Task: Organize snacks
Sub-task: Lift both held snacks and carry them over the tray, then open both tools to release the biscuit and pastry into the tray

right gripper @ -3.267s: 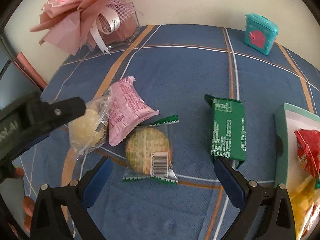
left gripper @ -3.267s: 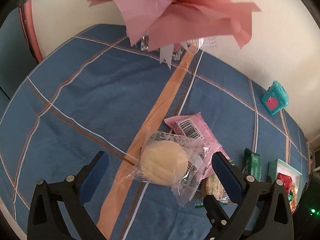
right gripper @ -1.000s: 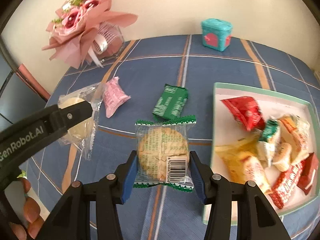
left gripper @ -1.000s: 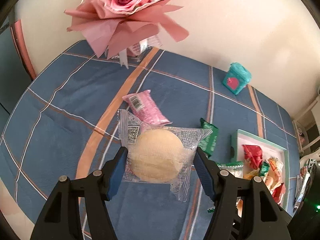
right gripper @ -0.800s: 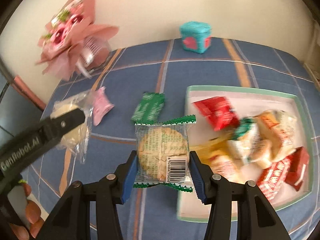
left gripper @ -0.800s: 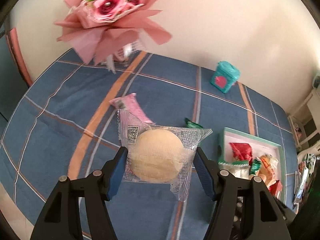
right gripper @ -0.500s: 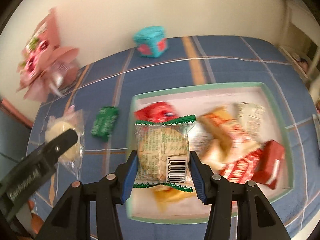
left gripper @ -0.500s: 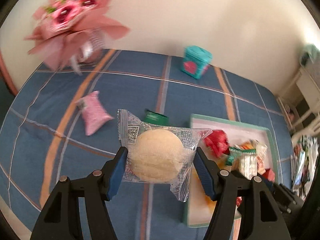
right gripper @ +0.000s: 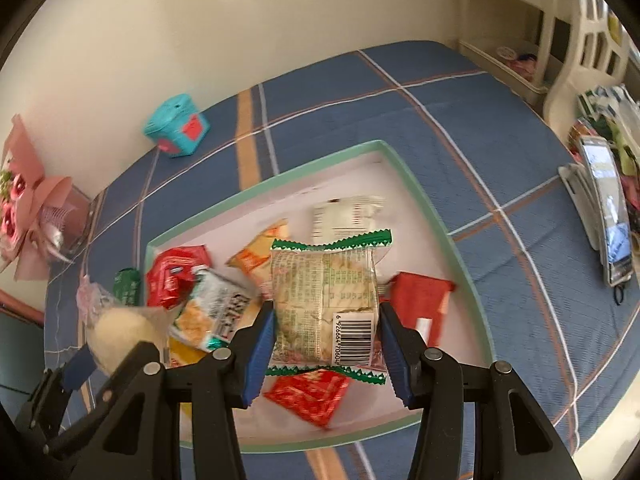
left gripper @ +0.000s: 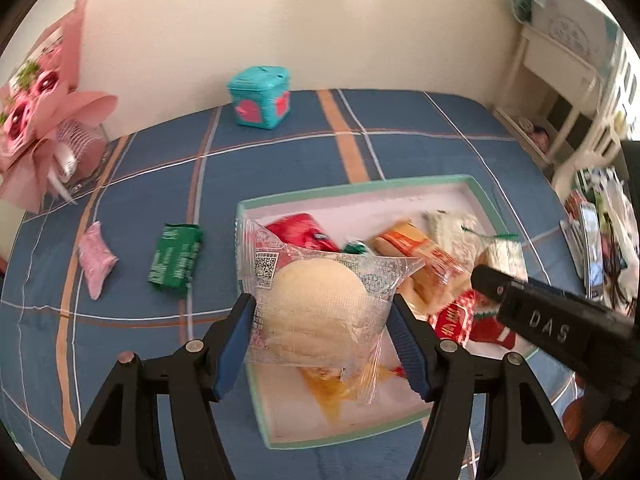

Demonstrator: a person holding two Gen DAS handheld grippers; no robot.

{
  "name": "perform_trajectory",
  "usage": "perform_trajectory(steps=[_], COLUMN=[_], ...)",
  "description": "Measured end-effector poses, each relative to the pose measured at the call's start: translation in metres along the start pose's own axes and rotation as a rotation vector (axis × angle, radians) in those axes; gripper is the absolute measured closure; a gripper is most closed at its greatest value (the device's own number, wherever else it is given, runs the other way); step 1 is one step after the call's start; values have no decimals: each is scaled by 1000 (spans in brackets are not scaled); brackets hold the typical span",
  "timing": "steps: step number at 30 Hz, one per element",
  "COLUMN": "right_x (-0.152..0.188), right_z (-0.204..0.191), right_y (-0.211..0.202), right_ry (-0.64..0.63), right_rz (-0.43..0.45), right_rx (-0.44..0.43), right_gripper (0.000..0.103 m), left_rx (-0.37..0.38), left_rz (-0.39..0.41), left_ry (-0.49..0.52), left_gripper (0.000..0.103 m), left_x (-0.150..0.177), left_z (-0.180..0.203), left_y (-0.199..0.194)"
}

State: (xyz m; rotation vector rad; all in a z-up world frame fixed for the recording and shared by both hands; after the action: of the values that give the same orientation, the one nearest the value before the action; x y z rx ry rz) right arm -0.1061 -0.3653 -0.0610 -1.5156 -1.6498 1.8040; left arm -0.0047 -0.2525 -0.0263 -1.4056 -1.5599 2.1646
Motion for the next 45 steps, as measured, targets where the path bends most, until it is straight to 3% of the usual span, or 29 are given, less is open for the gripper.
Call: perform_trajectory(steps=[16,36,45], right_x=[10,21,18], right_z=[11,8,6], right_y=[15,35,31], right_ry=[-1,-53,-51], right_rz=[-61,-115,-99], right_rx=[15,62,53], right_gripper=[49,48,29], left_rx=[-19,-50,-41], left_rz=[-45,-64,-75], left_ry=[127,172,179], left_gripper=[35,33,30], left_x=[16,24,25], left_z=[39,43,45], left_y=[17,31,30])
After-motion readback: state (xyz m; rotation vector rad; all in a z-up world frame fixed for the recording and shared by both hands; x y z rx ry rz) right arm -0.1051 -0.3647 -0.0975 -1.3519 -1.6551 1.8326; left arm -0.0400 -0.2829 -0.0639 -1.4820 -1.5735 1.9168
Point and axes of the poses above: each gripper's, at about its wrist camera, not at the fingertips, and y roughly the way its jaws point, z to its right, x to its underside, the point moved 8 cm from there along y, roughly the way its jaws point, and after that the axes turned 6 degrees about z, right-handed, at the moved point
